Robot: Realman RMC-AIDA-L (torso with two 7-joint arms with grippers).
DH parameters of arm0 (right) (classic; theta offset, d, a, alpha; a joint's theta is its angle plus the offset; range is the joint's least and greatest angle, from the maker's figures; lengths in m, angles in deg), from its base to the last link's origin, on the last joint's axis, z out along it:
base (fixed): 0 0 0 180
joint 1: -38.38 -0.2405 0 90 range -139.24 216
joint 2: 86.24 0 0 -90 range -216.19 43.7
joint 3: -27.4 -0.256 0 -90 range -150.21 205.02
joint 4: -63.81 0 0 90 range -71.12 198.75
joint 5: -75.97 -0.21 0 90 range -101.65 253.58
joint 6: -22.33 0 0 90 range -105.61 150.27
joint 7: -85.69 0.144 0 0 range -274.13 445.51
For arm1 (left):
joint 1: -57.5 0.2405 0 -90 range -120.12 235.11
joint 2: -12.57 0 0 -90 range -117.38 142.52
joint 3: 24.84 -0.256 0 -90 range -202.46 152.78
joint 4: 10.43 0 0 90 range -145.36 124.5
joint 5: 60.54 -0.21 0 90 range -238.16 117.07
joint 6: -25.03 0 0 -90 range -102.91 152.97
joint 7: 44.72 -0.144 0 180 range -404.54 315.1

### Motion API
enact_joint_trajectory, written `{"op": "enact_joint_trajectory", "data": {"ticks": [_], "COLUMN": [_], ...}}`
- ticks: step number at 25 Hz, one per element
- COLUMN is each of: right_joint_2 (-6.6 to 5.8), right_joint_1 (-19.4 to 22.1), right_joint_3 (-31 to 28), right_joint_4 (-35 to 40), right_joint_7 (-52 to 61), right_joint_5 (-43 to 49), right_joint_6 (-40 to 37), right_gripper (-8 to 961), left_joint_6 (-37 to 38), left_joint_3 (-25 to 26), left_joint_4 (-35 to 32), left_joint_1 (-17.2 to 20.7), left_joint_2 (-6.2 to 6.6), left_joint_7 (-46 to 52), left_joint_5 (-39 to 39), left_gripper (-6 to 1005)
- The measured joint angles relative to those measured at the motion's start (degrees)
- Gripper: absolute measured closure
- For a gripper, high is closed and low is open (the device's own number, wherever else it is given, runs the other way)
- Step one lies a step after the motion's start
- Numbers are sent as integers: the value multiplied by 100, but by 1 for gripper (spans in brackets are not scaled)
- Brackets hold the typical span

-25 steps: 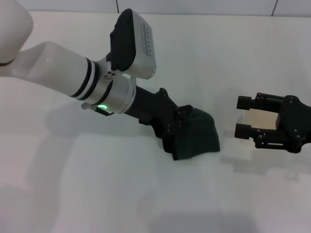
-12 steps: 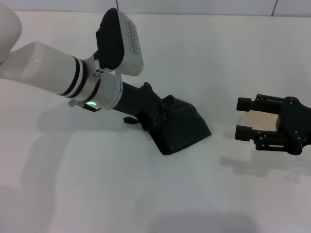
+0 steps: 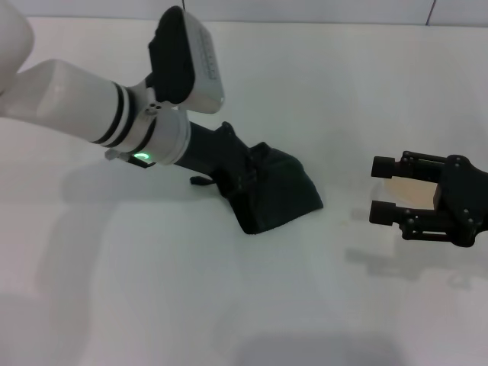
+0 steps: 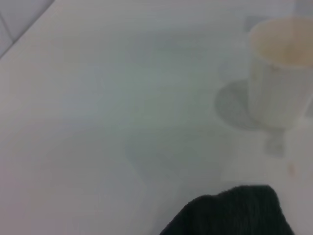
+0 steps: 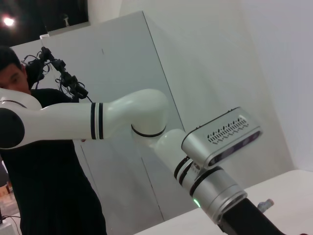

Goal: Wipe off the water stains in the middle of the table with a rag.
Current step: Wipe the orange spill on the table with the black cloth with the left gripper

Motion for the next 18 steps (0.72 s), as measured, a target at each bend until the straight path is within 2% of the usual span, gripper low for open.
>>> {"op": "enact_joint_trajectory", "data": {"ticks": [6,12,13,16,18], "right_joint_2": [0,0,0,0,-1], "right_joint_1": [-20,-16,-17,-3,9], "right_joint_3": [5,50,61,66,65], "right_joint_4": [0,0,0,15,31], "right_joint_7": [0,0,0,0,0], "right_joint_5": [-1,-1,-1,-2,-6], "right_joint_6": [0,1,1,1,1], "right_gripper": [201,201,201,201,201], "left_joint_6": [5,-142,-142,-175,-200], "left_joint_3": [-250,-1250,-1250,-1746,-1893], "left_joint_4": [63,47,47,19,4], "left_joint_1": [-258,-446,-446,-457,-437], "left_joint_2": [-67,-64,-64,-69,-69], "left_joint_7": [-187,-249,-249,-249,-232], "left_joint_5": [321,1207,1207,1546,1646], "left_gripper": [962,963,962,962,963]}}
